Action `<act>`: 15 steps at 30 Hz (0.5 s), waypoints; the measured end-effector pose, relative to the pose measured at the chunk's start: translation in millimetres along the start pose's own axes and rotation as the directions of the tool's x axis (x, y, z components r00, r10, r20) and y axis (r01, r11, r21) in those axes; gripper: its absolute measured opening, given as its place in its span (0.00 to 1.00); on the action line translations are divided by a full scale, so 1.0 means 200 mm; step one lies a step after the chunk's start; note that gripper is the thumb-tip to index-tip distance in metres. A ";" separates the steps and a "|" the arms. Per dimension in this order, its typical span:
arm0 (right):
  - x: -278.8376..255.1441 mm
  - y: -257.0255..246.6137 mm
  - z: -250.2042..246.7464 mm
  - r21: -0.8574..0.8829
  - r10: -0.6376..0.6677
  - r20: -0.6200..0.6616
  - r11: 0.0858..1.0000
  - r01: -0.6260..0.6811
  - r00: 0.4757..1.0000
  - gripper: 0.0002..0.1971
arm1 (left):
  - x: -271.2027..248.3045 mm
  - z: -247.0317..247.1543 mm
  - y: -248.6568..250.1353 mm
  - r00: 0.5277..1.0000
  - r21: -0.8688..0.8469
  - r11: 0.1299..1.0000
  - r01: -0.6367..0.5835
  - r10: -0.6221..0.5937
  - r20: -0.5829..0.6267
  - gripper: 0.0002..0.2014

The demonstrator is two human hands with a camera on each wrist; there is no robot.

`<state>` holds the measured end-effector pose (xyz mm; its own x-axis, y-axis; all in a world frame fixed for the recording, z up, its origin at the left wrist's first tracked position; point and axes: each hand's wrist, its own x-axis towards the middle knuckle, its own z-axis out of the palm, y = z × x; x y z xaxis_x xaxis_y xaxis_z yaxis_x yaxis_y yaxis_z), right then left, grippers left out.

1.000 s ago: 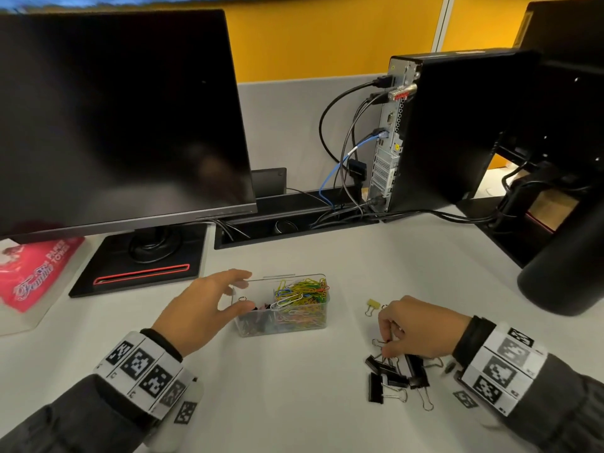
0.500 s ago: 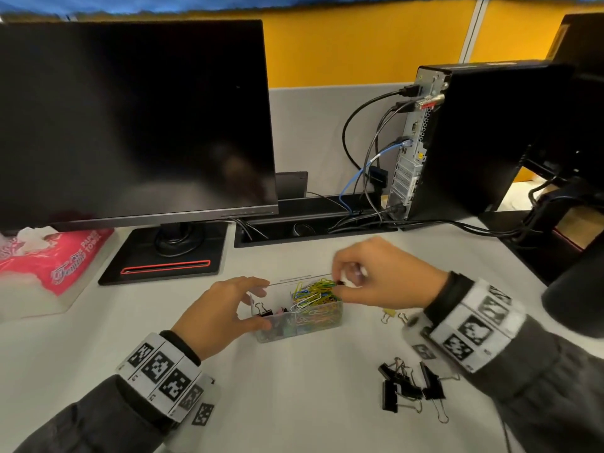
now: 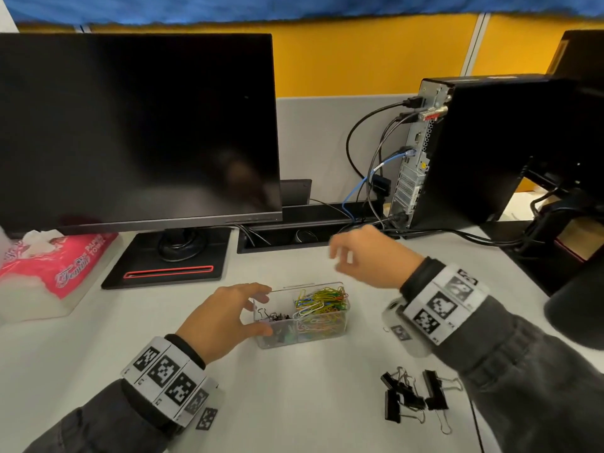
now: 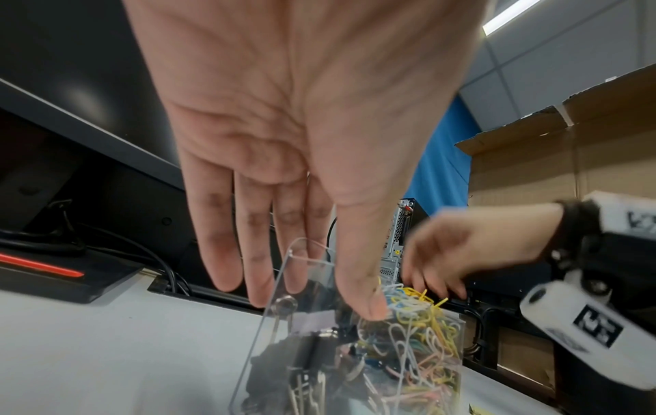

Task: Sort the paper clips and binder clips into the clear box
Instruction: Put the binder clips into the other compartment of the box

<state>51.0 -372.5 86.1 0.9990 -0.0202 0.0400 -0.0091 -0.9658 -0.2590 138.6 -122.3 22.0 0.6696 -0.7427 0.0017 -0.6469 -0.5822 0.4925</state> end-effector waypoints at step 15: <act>-0.21 0.40 0.23 0.017 0.196 0.369 0.976 -0.217 0.909 0.09 | -0.01 0.02 -0.02 1.000 -0.003 1.000 0.004 -0.004 -0.027 0.29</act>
<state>9.4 -436.8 18.3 0.9221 -0.1118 -0.3704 -0.2249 -0.9339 -0.2779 138.5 -120.6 17.5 0.6821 -0.7309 0.0235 -0.6430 -0.5842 0.4953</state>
